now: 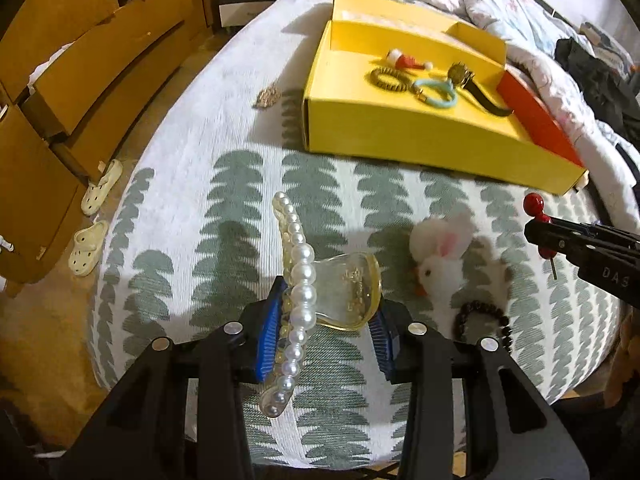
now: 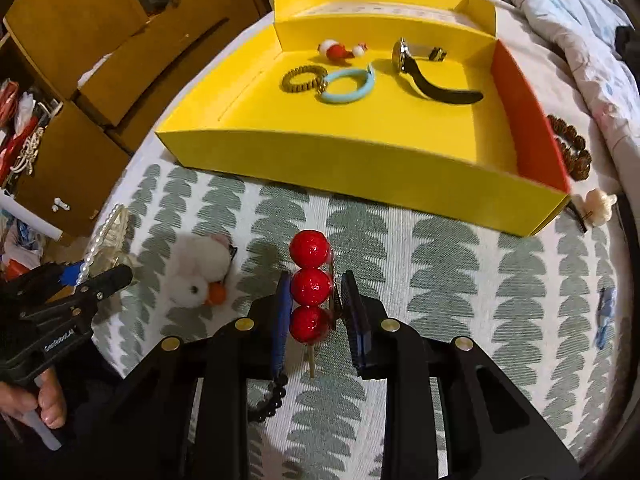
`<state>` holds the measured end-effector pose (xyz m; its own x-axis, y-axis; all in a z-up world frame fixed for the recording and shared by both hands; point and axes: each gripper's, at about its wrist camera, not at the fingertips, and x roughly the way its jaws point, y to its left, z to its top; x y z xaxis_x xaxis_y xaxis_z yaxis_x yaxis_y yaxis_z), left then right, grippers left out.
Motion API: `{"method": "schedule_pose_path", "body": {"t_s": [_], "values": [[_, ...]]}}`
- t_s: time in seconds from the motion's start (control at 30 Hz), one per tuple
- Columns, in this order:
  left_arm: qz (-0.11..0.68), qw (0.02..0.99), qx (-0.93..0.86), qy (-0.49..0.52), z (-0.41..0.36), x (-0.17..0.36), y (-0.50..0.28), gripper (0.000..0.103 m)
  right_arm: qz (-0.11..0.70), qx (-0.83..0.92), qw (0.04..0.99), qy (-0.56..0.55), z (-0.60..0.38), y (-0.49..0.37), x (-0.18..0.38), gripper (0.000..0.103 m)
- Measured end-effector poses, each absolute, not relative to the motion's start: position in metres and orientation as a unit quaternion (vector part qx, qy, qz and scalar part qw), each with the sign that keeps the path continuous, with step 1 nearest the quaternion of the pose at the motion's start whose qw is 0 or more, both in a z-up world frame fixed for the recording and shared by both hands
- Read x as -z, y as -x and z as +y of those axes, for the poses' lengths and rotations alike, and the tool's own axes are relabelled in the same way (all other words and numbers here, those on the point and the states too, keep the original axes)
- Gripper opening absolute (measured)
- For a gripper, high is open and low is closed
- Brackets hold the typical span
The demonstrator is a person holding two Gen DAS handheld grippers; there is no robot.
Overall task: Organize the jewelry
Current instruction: 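Carry the pearl clip and red bead hairpin with both tools into the box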
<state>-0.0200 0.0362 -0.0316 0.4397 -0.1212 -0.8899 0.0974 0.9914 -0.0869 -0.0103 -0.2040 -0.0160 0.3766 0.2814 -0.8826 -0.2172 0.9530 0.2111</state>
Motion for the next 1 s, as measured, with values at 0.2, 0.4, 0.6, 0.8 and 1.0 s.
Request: {"method": "schedule_pose_path", "body": {"t_s": [0.2, 0.4, 0.6, 0.8, 1.0], "values": [[0.508, 0.858, 0.077, 0.008, 0.023, 0.002, 0.001, 0.04, 0.51, -0.163, 0.842, -0.066, -0.221, -0.002, -0.019, 0.026], [0.485, 0.869, 0.092, 0.006, 0.002, -0.033, -0.032, 0.04, 0.497, -0.164, 0.849, -0.075, -0.23, -0.034, -0.045, 0.026], [0.495, 0.862, 0.11, 0.004, -0.025, -0.042, -0.08, 0.04, 0.505, -0.151, 0.848, -0.057, -0.235, -0.074, -0.047, 0.026], [0.513, 0.849, 0.122, 0.003, -0.046, -0.031, -0.121, 0.04, 0.53, -0.14, 0.835, -0.05, -0.241, -0.113, -0.022, 0.026], [0.542, 0.831, 0.123, 0.02, -0.046, 0.0, -0.152, 0.04, 0.556, -0.13, 0.82, -0.03, -0.238, -0.145, 0.009, 0.026]]}}
